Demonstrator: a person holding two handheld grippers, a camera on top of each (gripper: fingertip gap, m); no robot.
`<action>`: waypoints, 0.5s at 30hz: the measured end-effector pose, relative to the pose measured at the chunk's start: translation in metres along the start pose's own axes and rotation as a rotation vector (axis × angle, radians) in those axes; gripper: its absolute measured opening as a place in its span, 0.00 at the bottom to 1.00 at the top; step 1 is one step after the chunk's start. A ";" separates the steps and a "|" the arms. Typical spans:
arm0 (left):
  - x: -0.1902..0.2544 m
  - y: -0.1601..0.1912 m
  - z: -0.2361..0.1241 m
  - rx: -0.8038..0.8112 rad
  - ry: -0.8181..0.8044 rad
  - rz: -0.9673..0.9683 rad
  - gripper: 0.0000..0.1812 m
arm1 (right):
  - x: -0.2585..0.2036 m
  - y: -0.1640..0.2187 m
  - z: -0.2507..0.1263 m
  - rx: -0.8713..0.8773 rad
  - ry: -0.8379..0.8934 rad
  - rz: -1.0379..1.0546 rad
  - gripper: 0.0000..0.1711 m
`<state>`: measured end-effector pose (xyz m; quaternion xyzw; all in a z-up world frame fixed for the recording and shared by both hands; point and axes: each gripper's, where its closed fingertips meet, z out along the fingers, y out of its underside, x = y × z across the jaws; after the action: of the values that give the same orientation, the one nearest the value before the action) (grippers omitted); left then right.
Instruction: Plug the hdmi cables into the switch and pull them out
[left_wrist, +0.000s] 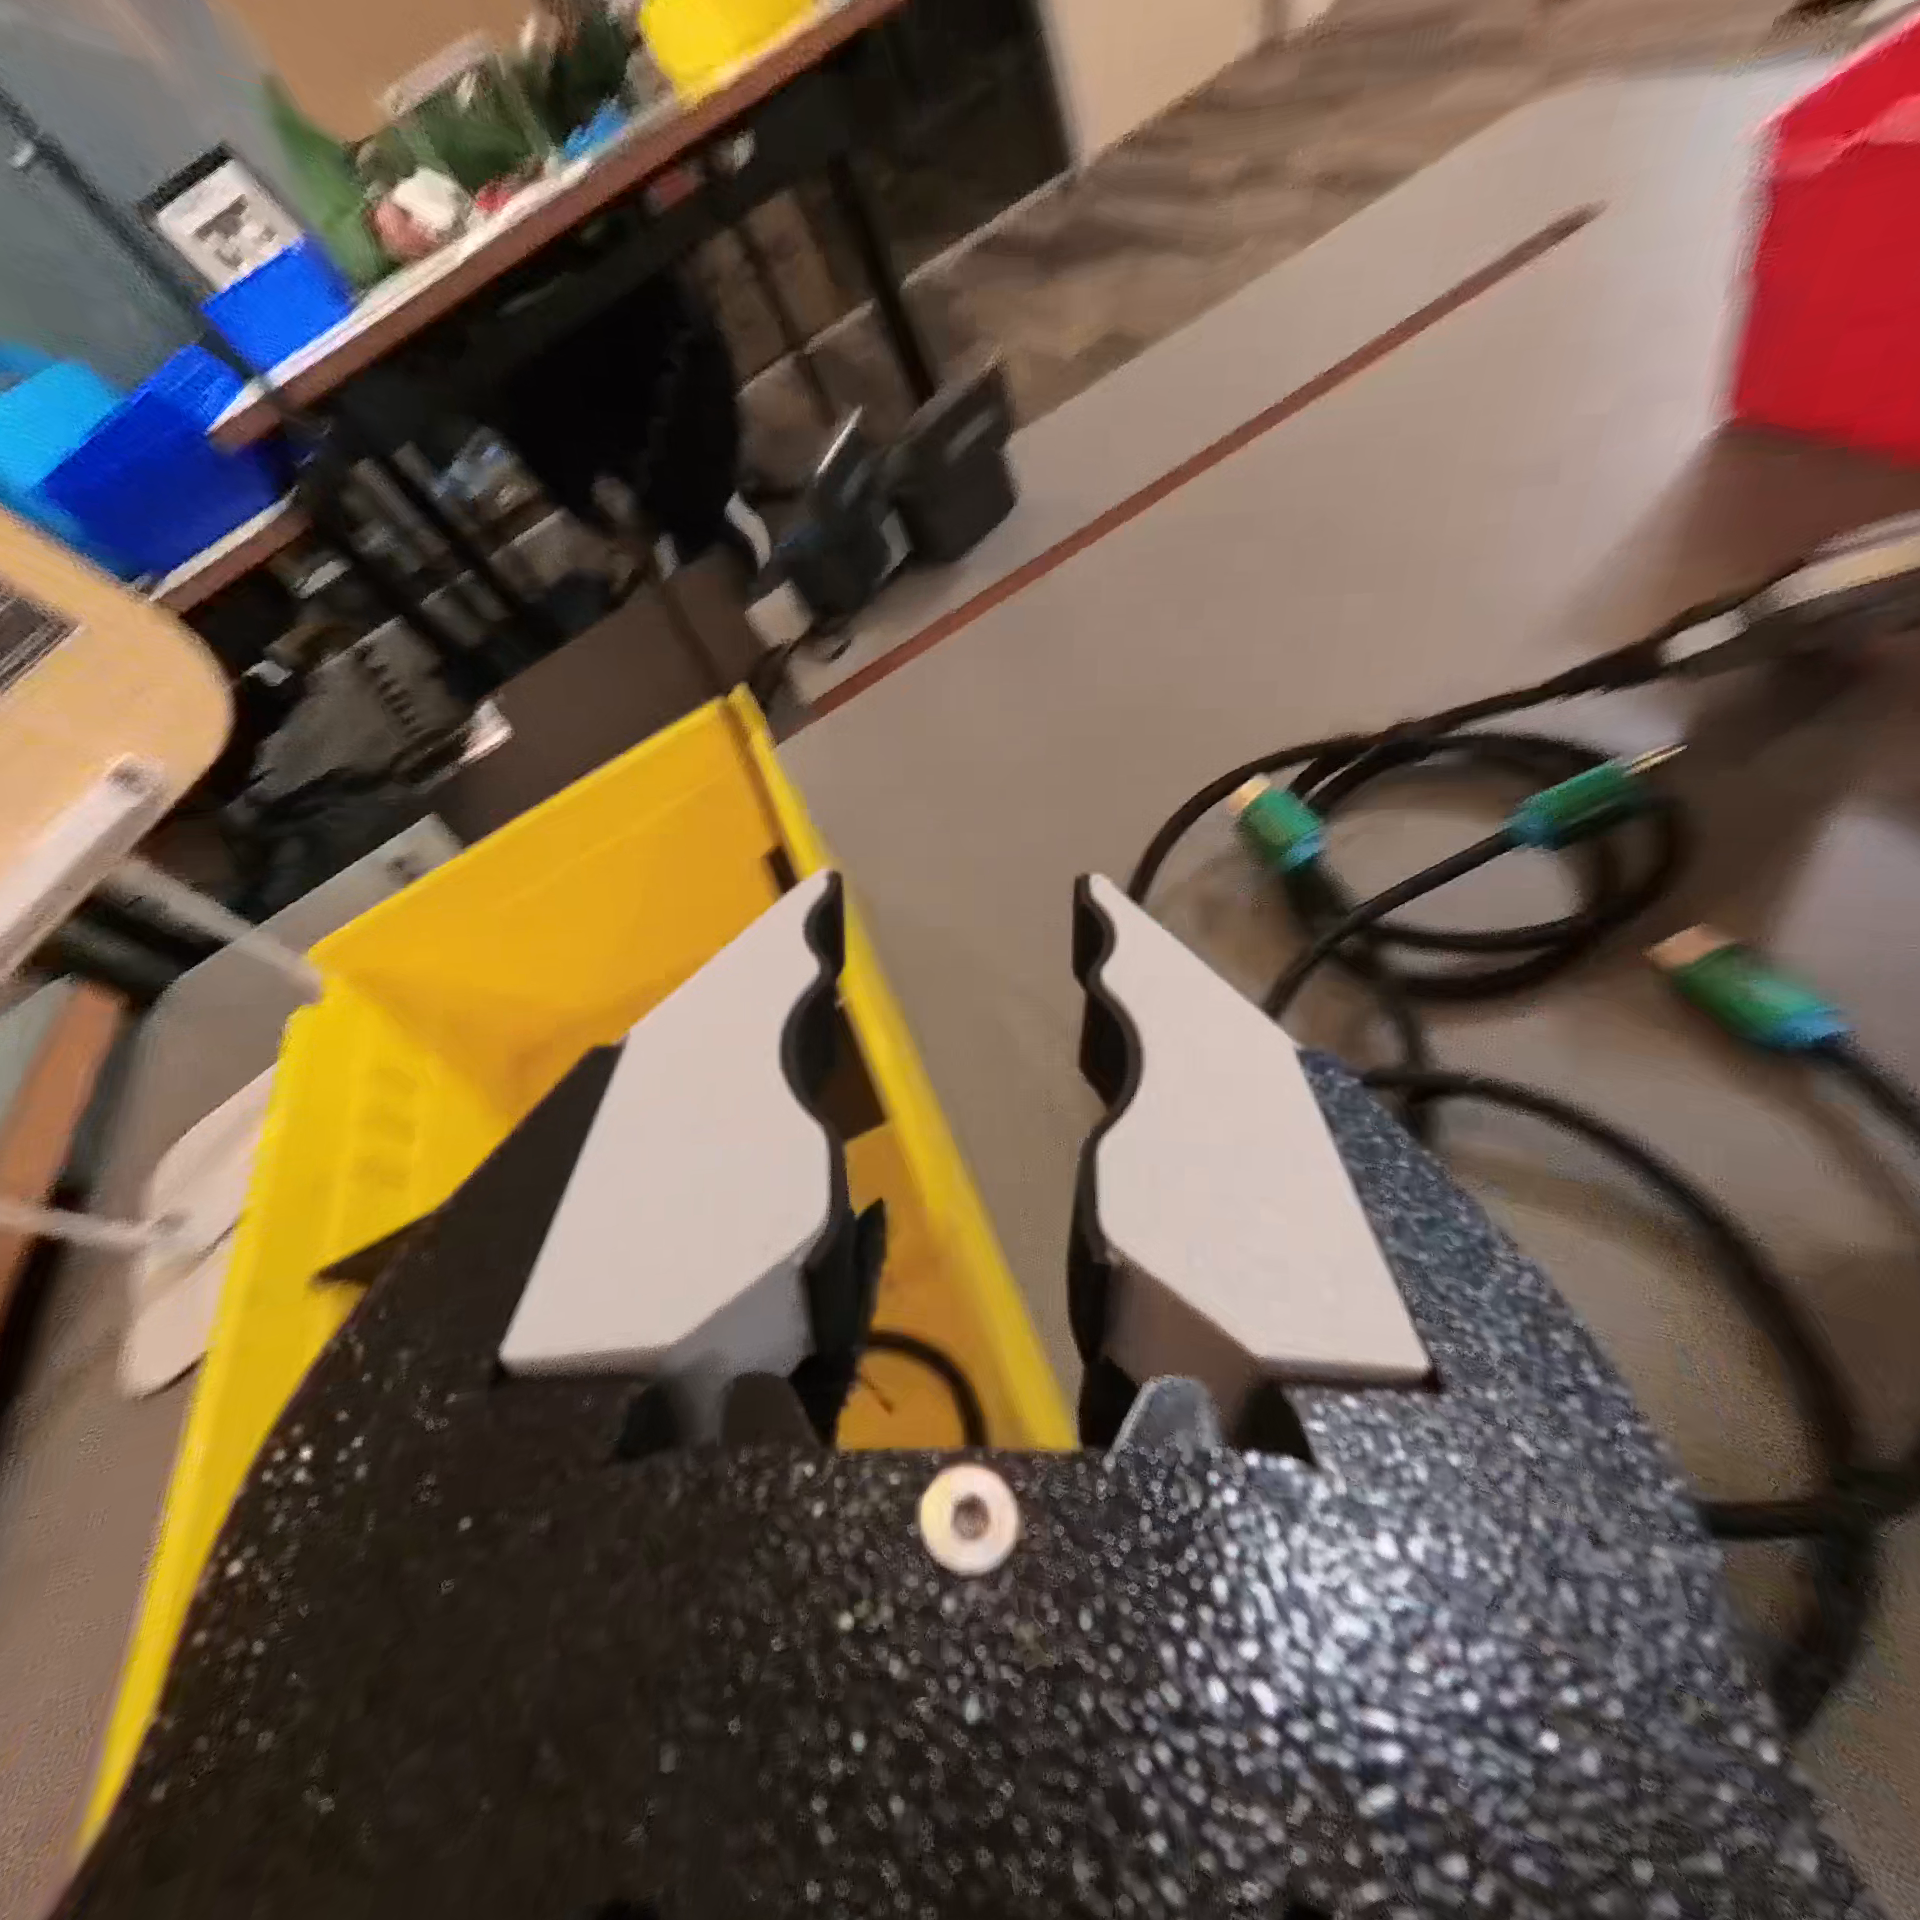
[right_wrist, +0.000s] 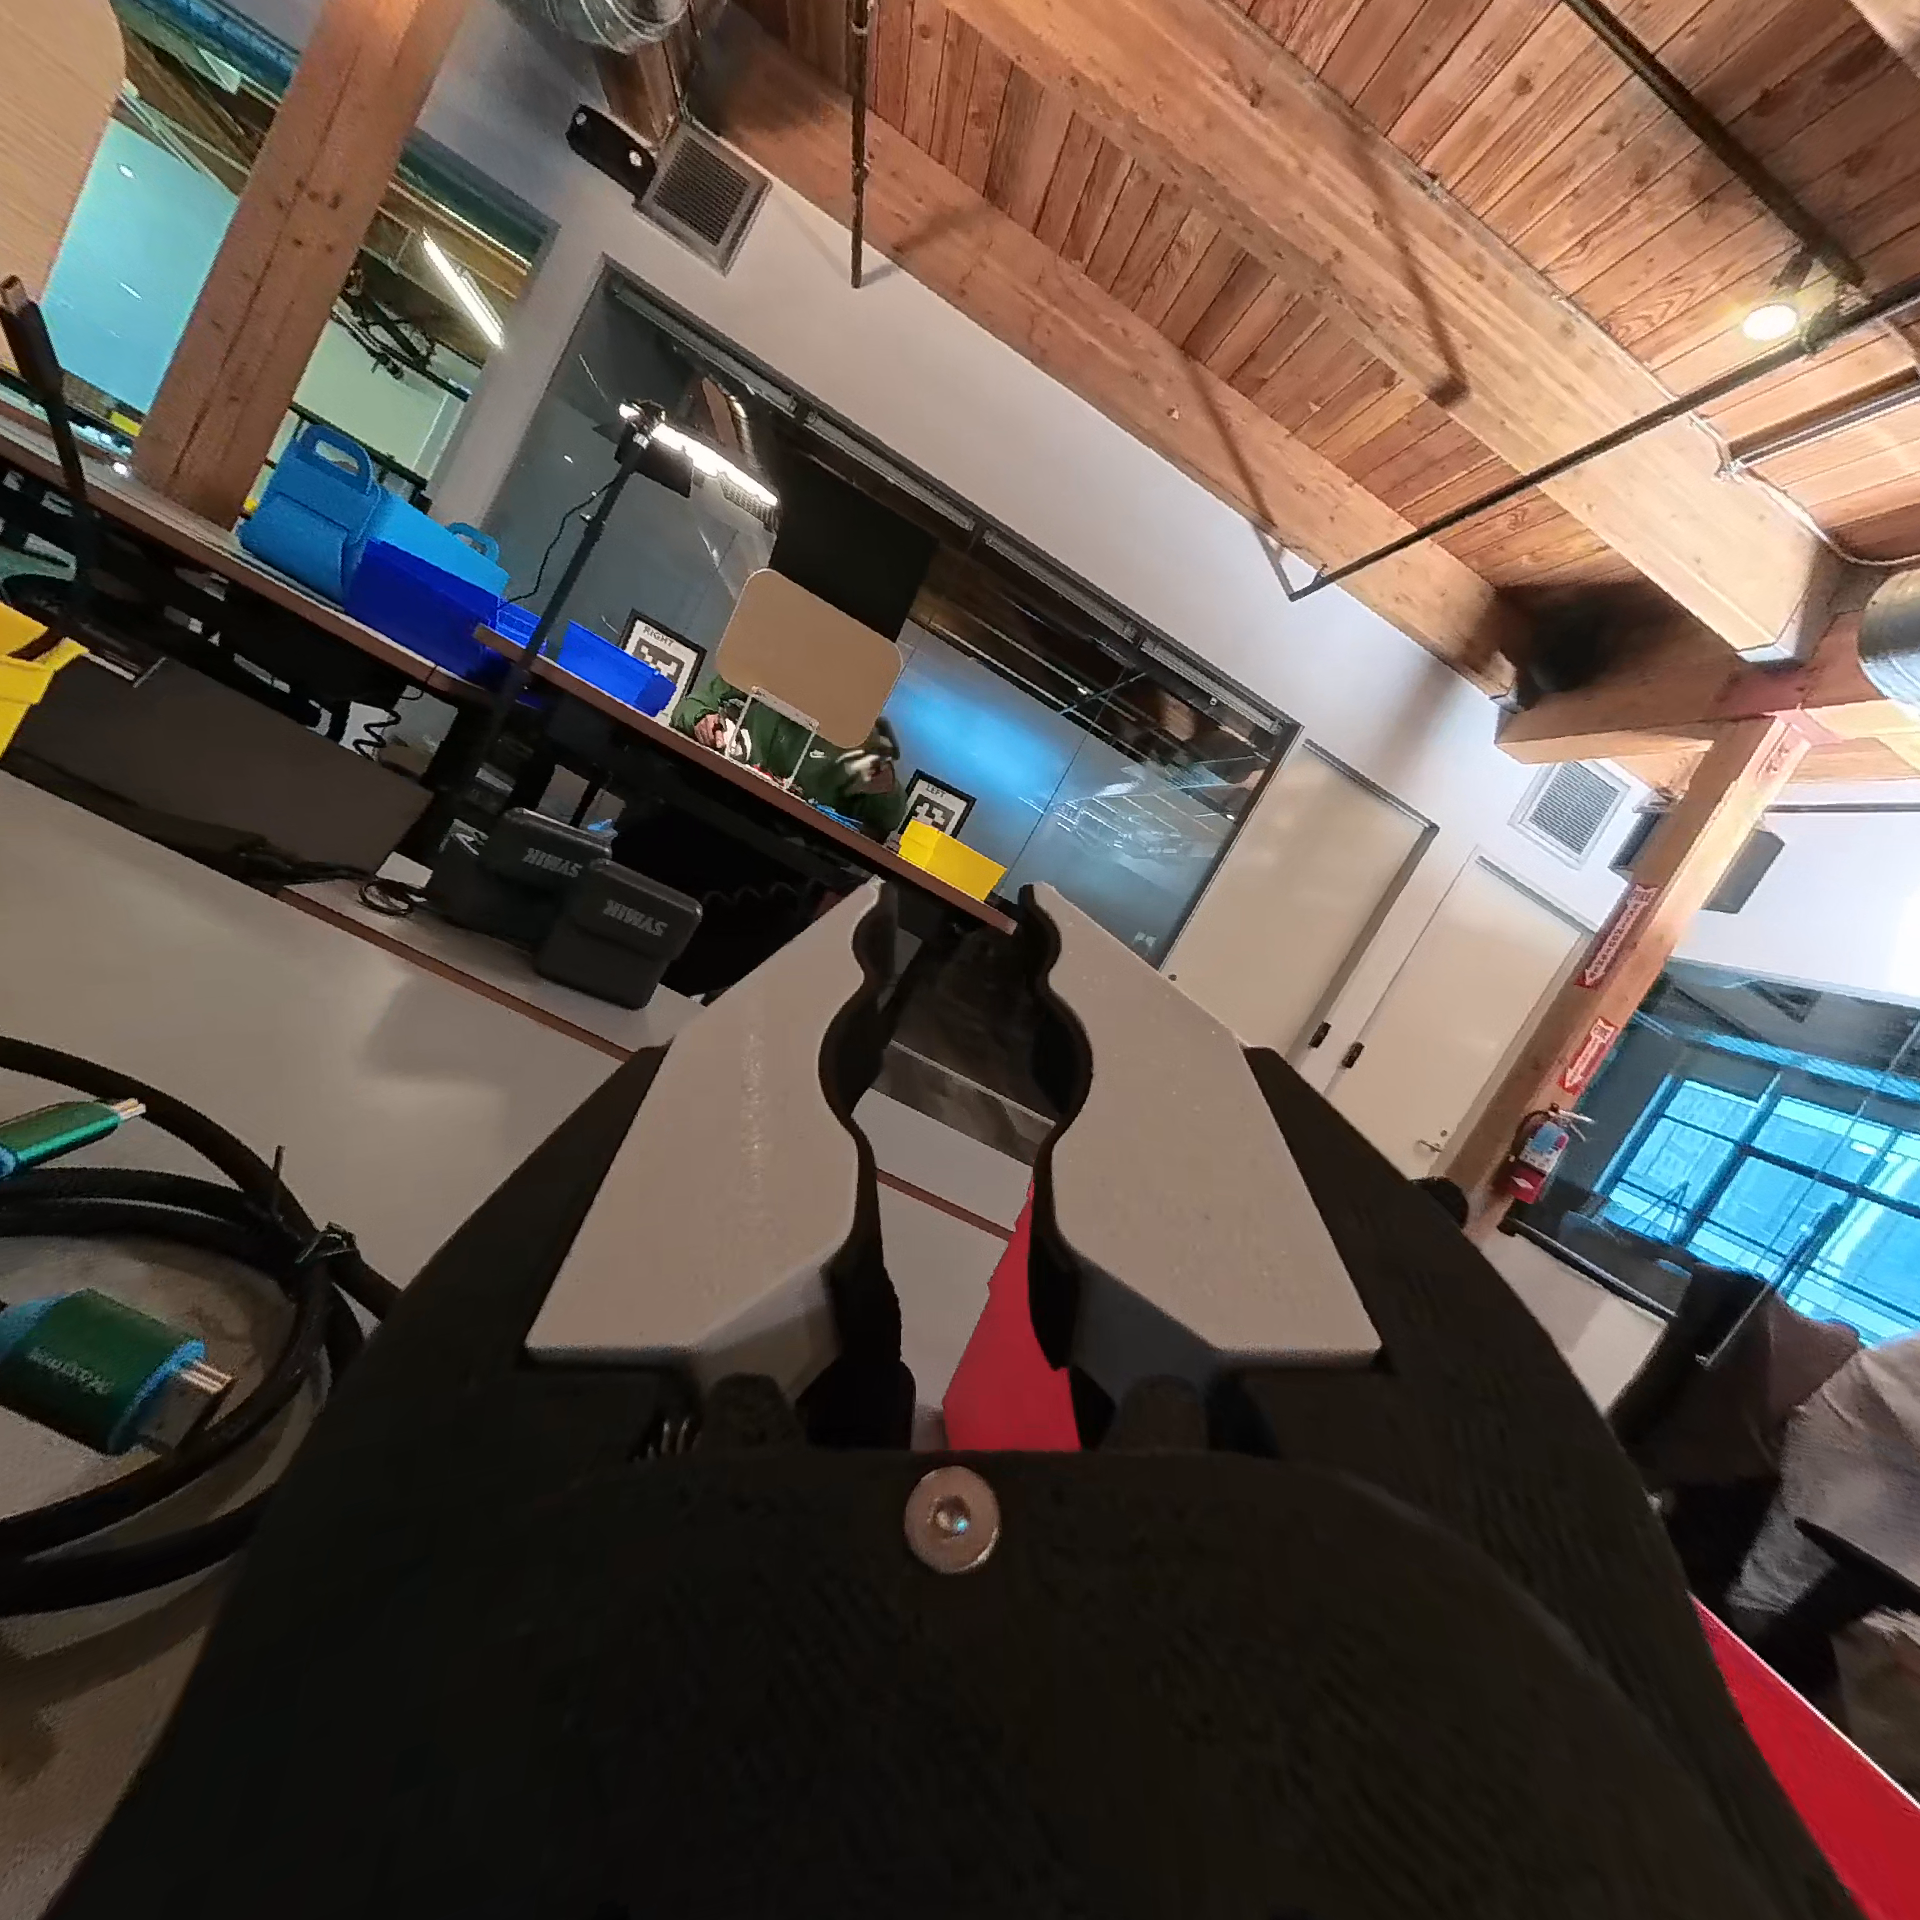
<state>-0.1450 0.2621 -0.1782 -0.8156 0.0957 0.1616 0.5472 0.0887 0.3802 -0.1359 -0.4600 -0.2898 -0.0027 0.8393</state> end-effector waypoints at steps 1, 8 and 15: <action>-0.009 0.014 0.003 -0.062 -0.035 0.016 0.23 | 0.000 0.000 0.000 0.001 -0.002 0.002 0.12; -0.007 0.076 0.023 -0.316 0.033 -0.040 0.21 | -0.005 -0.001 0.000 0.002 -0.020 -0.010 0.12; -0.039 0.091 0.016 -0.393 -0.166 0.060 0.04 | -0.006 0.000 0.000 0.003 -0.027 -0.006 0.12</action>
<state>-0.2143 0.2417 -0.2478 -0.8873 0.0413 0.2600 0.3787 0.0836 0.3788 -0.1382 -0.4581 -0.3022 0.0014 0.8360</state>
